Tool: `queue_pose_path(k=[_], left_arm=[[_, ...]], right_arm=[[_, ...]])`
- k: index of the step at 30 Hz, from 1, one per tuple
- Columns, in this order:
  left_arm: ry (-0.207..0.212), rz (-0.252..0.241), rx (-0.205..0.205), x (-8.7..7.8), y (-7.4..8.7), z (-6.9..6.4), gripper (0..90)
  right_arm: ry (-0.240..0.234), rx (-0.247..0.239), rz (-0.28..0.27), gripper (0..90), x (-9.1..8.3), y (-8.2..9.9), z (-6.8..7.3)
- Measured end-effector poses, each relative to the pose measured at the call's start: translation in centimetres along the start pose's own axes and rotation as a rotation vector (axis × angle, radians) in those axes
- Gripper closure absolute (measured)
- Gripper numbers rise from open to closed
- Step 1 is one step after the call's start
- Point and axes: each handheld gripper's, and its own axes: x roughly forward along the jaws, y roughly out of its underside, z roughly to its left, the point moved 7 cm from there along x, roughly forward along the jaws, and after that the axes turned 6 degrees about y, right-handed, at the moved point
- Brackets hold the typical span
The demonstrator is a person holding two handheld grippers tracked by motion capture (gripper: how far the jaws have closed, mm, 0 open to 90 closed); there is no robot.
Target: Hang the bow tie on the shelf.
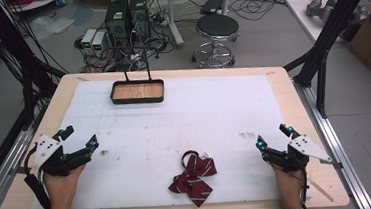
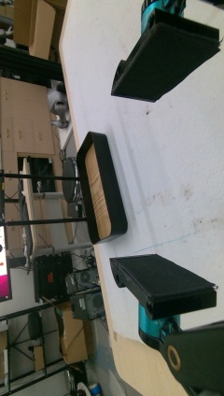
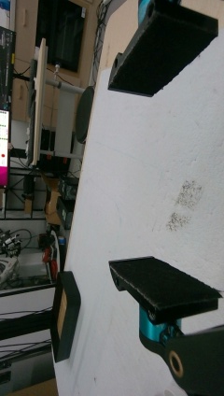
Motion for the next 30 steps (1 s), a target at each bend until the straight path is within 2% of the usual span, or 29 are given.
queue_pose_path(k=[26,30], left_arm=[[0.001,0.002,-0.011,0.08,0.11,-0.16,16.3],[0.001,0.006,-0.009,0.14,0.17,-0.16,16.3]], right_arm=[[0.0,-0.001,0.004,11.3,-0.02,0.03,0.04],[0.003,-0.02,-0.011,11.2,-0.09,-0.16,0.08]])
